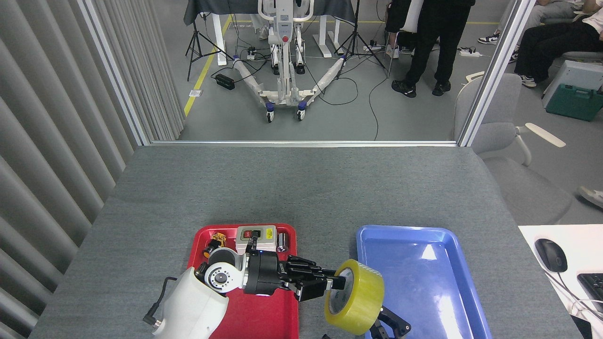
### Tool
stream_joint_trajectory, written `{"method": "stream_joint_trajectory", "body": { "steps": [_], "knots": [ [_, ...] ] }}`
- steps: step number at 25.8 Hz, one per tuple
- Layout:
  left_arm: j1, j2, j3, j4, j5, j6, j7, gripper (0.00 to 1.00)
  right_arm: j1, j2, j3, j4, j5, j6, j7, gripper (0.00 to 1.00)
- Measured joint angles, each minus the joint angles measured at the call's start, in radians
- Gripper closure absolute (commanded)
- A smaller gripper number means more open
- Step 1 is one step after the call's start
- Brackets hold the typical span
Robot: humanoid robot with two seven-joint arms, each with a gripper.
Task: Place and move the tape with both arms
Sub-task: 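Grasp the tape roll with the right gripper and release the left gripper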
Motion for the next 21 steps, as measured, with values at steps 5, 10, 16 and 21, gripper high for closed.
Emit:
{"method": "stream_joint_trajectory", "body": {
  "steps": [5,10,16,21],
  "knots": [
    [-0.003,0.0,0.002,0.002,-0.039,0.0,0.006,0.2,0.008,0.001,-0.01,0.002,0.001,0.0,0.001,0.5],
    [-0.007,0.006,0.042,-0.002,-0.038,0.0,0.012,0.01,0.011,0.001,-0.025,0.002,0.001,0.0,0.009,0.75],
    [0.002,0.049,0.121,-0.023,-0.033,0.029,0.015,0.01,0.017,0.0,-0.039,0.008,-0.004,0.001,-0.006,0.85],
    [0.072,0.134,0.196,-0.077,-0.039,0.09,0.055,0.01,0.018,0.0,-0.049,0.008,-0.006,0.017,-0.002,0.85]
  ]
}}
